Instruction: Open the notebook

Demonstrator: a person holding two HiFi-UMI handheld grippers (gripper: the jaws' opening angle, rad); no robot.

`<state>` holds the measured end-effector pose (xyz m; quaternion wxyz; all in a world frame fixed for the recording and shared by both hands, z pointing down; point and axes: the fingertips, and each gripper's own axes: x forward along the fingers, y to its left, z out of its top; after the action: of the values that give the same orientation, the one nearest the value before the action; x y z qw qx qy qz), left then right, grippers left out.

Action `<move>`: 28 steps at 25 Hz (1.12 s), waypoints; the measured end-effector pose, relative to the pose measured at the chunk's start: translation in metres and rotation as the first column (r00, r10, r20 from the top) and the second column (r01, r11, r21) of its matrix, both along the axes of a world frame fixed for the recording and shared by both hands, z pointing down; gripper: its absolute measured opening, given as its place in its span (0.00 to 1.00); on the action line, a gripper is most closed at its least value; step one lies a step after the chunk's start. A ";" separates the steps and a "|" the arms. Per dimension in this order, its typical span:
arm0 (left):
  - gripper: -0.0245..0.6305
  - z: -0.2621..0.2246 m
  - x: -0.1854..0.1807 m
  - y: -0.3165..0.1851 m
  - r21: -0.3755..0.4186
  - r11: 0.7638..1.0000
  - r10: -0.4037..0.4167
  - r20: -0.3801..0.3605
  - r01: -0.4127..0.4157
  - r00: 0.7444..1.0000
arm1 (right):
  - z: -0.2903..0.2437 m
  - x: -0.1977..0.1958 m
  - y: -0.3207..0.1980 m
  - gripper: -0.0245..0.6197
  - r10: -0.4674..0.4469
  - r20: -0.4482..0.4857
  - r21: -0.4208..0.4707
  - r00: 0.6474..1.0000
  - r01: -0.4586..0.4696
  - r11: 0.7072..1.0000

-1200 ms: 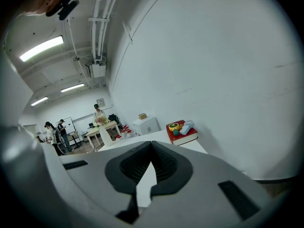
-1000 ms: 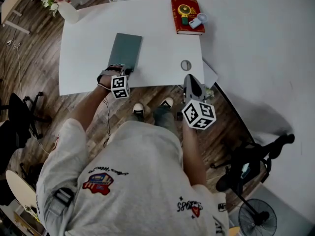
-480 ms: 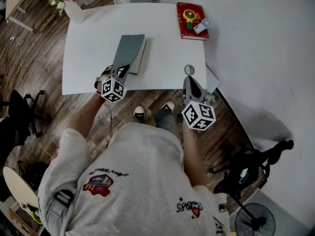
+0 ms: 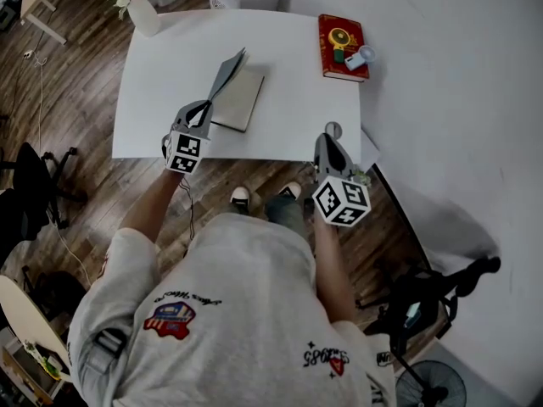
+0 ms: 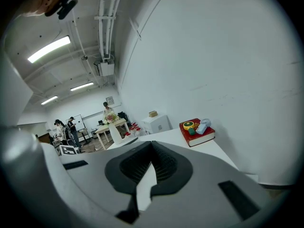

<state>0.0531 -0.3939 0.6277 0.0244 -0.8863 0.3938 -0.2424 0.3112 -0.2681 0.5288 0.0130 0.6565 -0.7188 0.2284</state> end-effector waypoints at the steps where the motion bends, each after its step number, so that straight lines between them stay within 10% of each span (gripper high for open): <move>1: 0.05 -0.002 -0.007 -0.003 -0.018 0.999 -0.038 -0.036 0.038 0.999 | 0.000 -0.001 -0.001 0.03 -0.002 0.000 -0.001 1.000 0.002 1.000; 14: 0.05 0.027 -0.102 -0.023 -0.259 0.898 -0.417 -0.235 0.357 0.878 | -0.003 -0.019 -0.008 0.03 -0.033 -0.006 0.000 0.999 0.033 0.999; 28: 0.06 0.086 -0.162 -0.039 -0.452 0.719 -0.636 -0.122 0.528 0.762 | -0.004 -0.017 0.002 0.03 -0.020 -0.010 -0.002 1.000 0.020 1.000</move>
<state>-0.1093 -0.4331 0.7140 -0.2847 -0.7258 0.5972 -0.1885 0.2939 -0.2662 0.5247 0.0194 0.6504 -0.7250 0.2256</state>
